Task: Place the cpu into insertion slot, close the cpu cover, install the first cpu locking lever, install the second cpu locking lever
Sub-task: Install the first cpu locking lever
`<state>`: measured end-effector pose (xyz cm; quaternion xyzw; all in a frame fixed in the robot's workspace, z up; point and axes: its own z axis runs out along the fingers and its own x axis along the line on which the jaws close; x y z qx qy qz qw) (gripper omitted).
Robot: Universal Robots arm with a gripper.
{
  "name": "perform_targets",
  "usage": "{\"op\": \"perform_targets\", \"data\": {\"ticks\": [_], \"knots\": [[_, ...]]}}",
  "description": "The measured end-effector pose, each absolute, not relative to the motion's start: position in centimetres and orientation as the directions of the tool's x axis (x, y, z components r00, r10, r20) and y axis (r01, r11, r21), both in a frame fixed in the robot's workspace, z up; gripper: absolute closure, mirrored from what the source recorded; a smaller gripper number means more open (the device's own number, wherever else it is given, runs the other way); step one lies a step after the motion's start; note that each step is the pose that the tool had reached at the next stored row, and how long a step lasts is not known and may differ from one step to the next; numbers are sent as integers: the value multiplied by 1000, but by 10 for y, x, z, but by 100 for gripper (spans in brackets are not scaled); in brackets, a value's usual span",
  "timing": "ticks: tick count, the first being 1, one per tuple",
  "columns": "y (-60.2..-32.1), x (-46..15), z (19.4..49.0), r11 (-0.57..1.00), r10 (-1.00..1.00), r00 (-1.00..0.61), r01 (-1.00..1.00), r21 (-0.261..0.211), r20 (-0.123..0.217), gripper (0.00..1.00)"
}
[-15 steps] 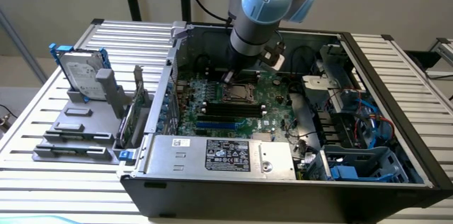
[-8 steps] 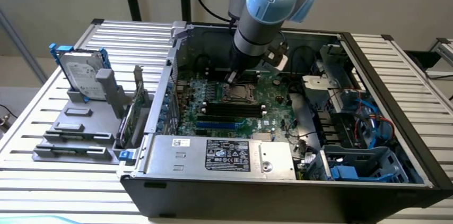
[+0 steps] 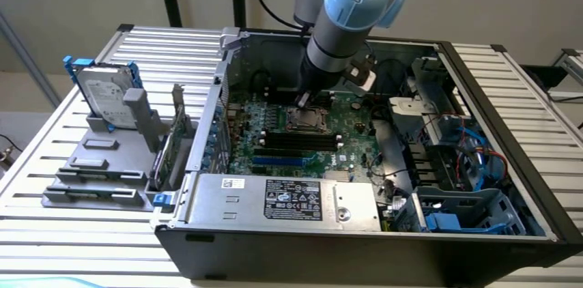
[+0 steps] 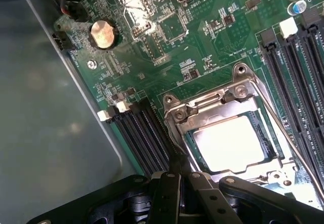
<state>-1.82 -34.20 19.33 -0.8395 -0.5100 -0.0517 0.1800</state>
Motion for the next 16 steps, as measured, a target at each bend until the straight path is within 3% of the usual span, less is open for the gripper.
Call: {"op": "perform_targets", "data": {"ticks": [16], "knots": [[-342, -2, 191, -416, 839, 474, 875, -247, 266, 89]]}}
